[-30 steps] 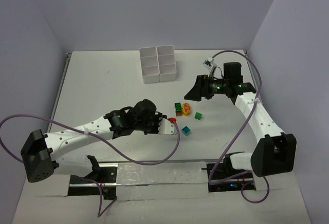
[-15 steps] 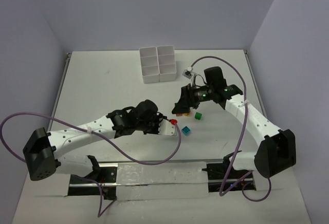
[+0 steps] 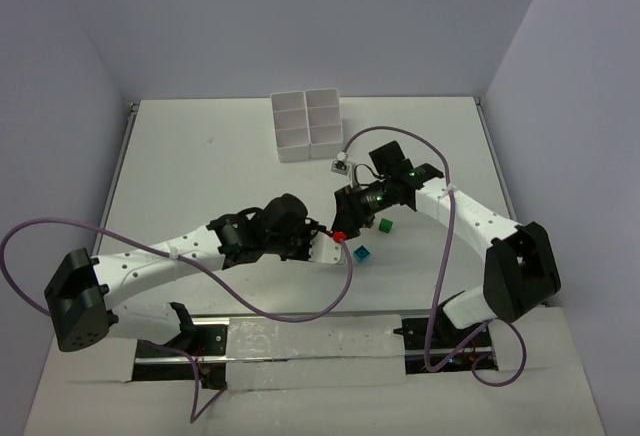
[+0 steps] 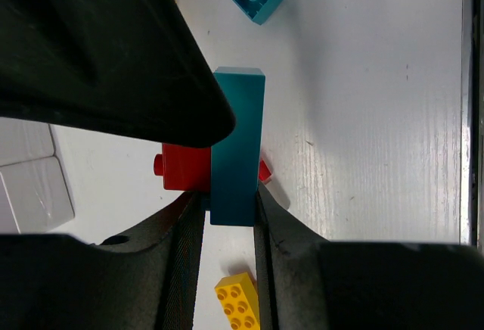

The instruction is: Sort the legos into containers by color

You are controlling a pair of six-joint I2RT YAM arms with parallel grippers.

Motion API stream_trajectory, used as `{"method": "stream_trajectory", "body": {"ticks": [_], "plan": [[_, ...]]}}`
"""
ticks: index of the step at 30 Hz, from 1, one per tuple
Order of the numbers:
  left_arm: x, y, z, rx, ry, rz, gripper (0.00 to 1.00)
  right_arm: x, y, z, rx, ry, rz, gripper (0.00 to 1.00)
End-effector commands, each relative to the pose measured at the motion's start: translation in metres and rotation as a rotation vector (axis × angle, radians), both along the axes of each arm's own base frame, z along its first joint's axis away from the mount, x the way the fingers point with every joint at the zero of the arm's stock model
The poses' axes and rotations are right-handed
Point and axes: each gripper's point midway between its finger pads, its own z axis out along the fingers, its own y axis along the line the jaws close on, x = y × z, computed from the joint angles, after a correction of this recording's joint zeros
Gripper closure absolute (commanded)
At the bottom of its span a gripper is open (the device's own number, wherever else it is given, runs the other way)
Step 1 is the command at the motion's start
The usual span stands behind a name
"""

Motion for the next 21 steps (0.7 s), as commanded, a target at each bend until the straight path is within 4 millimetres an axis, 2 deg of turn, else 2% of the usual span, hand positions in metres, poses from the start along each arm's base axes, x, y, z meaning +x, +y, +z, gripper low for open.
{"method": "stream_trajectory", "body": {"ticks": [1,6,11,16,18,21], "plan": [[0.0036,-0.0170,0.0378,-0.115,-0.072,-0.022,1.00,0.0028,0.0075,0.0158,0.044,-0.018,0.042,0.19],[0.0005,-0.0208,0.0434,-0.127,-0.083,-0.033,1.00,0.0013,0.0130,0.0189,0.078,0.035,0.073,0.28],[-0.0047,-0.0228,0.0400,-0.119,-0.084,-0.048,1.00,0.0025,0.0166,0.0237,0.098,0.061,0.087,0.39],[-0.0046,-0.0239,0.0411,-0.120,-0.093,-0.049,1.00,0.0018,0.0165,0.0224,0.098,0.068,0.096,0.56],[-0.0038,-0.0240,0.0408,-0.121,-0.095,-0.044,1.00,0.0012,0.0160,0.0211,0.094,0.073,0.103,0.57],[-0.0028,-0.0236,0.0412,-0.123,-0.102,-0.041,1.00,-0.0002,0.0148,0.0210,0.085,0.084,0.113,0.54]]}}
